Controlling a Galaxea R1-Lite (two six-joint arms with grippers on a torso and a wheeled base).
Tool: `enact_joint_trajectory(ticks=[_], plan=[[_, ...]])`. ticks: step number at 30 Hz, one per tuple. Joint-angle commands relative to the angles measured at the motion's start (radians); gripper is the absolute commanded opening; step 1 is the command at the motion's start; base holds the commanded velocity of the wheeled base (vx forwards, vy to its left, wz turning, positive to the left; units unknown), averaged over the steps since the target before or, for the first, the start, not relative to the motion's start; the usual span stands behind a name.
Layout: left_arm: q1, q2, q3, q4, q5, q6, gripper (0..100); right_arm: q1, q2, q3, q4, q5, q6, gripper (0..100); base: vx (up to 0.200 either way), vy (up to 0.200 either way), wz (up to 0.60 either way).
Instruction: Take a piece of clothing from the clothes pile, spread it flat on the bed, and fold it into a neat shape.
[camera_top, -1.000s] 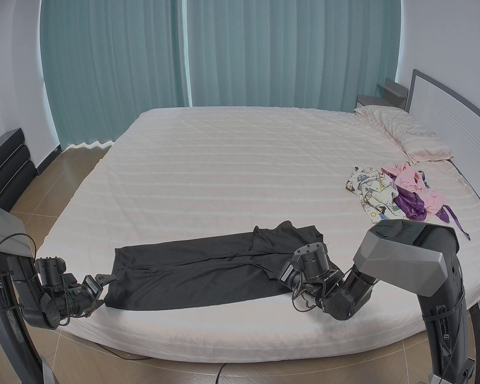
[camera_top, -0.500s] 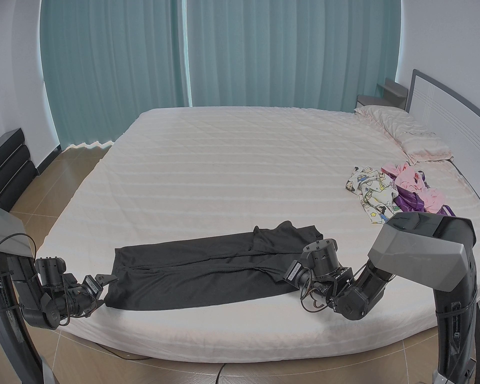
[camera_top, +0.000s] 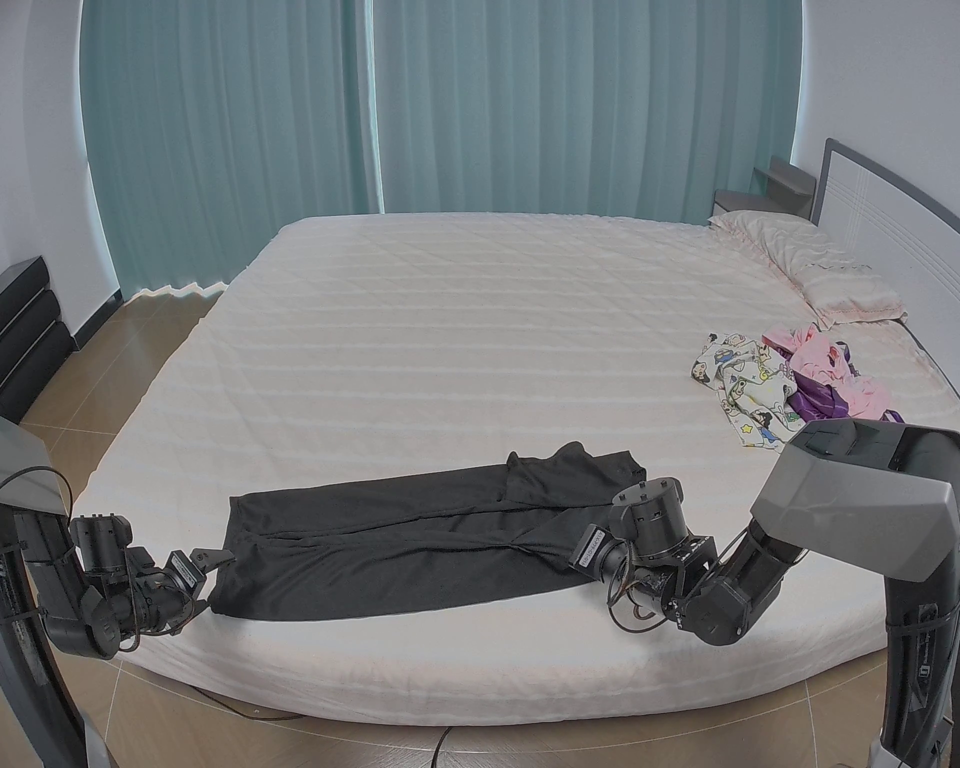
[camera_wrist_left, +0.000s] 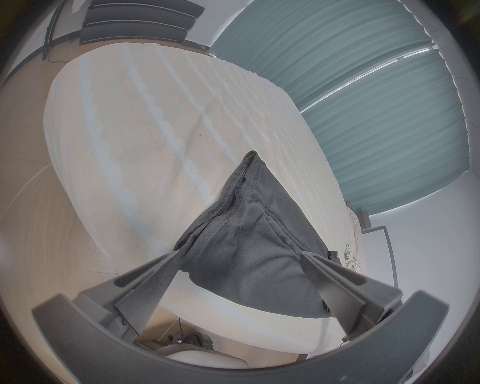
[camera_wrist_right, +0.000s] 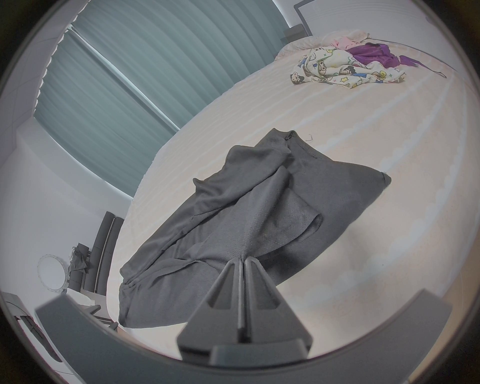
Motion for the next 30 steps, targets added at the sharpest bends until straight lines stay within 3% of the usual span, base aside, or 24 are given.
enact_joint_trajectory(ticks=[1,6,7,11,15,21,26,30], plan=[[0.001,0.001,-0.001,-0.001,0.000,-0.001,100,0.002,-0.018,0.001,0.002,0.000,-0.001,0,0.000,0.000,0.00],[0.001,0.001,-0.001,-0.001,0.000,-0.001,100,-0.002,-0.005,0.006,0.006,0.015,-0.013,0,0.000,0.000,0.00],[0.001,0.001,-0.001,-0.001,0.000,-0.001,100,-0.002,-0.005,0.006,0.006,0.015,-0.013,100,0.000,0.000,0.00],[0.001,0.001,-0.001,-0.001,0.000,-0.001,100,0.000,-0.001,0.026,0.009,0.061,-0.015,100,0.000,0.000,0.00],[0.001,0.000,-0.001,-0.001,-0.003,-0.001,100,-0.012,-0.015,0.020,0.009,0.064,-0.016,100,0.000,0.000,0.00],[0.001,0.000,-0.001,-0.001,-0.004,-0.001,100,-0.083,0.002,-0.025,0.005,0.078,-0.030,100,0.000,0.000,0.00],[0.001,0.000,0.001,0.001,-0.003,-0.001,100,-0.155,0.054,-0.066,0.000,0.162,-0.073,100,0.000,0.000,0.00],[0.001,0.000,-0.001,-0.001,-0.003,-0.001,100,-0.178,0.079,-0.081,-0.003,0.185,-0.119,100,0.000,0.000,0.00]])
